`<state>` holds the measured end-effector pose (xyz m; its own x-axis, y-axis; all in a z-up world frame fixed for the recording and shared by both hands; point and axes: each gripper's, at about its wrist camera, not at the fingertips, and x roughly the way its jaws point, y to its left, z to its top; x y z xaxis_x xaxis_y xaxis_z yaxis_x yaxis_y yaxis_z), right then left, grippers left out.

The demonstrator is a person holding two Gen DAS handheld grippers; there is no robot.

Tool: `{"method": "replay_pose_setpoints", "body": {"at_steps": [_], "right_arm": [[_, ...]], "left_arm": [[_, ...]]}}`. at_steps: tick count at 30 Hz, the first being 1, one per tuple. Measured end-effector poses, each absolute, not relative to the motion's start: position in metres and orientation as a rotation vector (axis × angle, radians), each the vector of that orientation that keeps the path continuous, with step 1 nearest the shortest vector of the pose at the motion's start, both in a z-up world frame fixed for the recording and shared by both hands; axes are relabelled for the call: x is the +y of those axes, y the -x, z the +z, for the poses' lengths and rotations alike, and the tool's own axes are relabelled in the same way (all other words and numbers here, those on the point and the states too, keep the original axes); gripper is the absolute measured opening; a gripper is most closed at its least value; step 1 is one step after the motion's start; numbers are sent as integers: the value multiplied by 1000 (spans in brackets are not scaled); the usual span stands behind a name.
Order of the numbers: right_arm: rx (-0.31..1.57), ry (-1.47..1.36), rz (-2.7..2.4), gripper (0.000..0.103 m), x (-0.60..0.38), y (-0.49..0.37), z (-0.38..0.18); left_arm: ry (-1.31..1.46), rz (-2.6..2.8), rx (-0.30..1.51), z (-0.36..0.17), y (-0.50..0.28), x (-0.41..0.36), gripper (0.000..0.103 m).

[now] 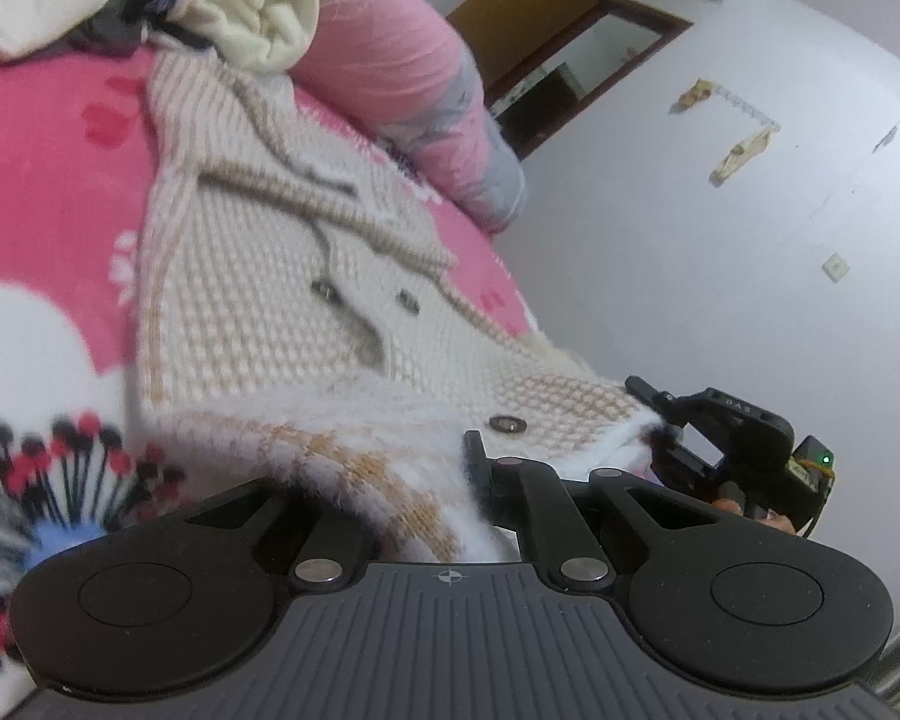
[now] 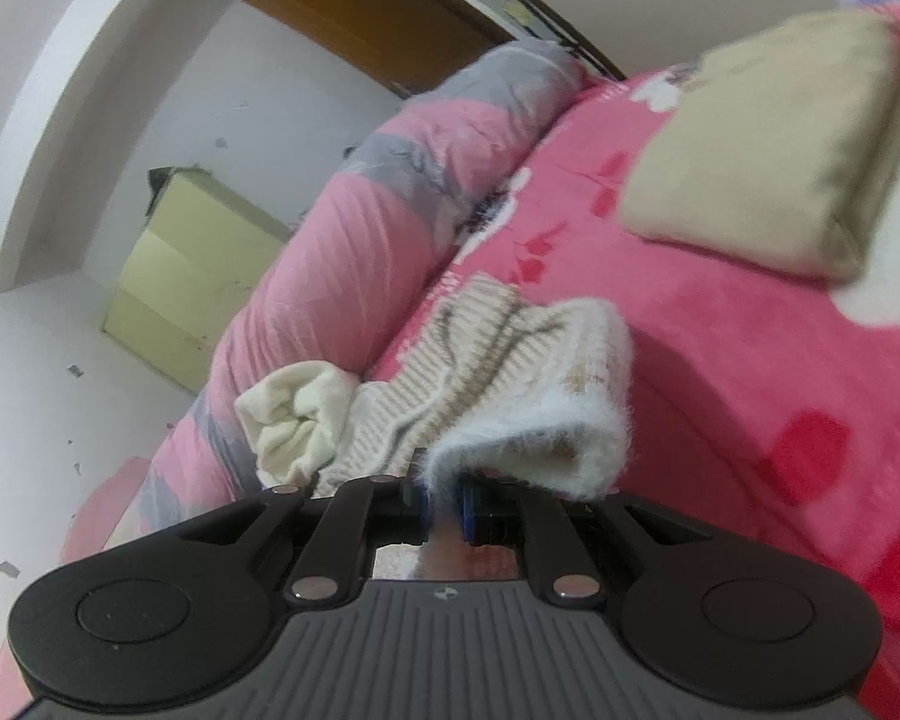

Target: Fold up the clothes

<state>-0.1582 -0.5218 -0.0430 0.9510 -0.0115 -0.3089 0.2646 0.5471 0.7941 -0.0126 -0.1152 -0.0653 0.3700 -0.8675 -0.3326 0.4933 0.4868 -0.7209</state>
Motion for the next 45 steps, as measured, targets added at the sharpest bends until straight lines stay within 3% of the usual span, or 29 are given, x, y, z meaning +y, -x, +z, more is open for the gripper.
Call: {"method": "replay_pose_setpoints", "body": {"at_steps": [11,23,31,36,40,42,44,45], "right_arm": [[240,-912,-74,9,-527,97,7],[300,-962,-6,10,-553,-49,30],[400,-918,-47,10,-567,-171,0],[483,-953,-105,11,-583,-237,-53],[603,-1083,-106,16,-600,-272,-108],[601,-1185,-63,22,-611,-272,-119],[589,-1292,-20,51,-621,-264,-118],[580,-1344,0,58,-626,-260,-116]], "left_arm": [[550,-940,655,-22,-31,-116,4],[478,-869,574,7,-153,-143,4],[431,-774,635,-24,-262,-172,5],[449,-730,761,-66,-322,-185,7],[633,-736,915,-102,-355,-175,10],[805,-761,997,-115,-367,-161,18],[916,-779,1049,-119,-373,-149,23],[964,-775,1057,-119,-373,-142,26]]}}
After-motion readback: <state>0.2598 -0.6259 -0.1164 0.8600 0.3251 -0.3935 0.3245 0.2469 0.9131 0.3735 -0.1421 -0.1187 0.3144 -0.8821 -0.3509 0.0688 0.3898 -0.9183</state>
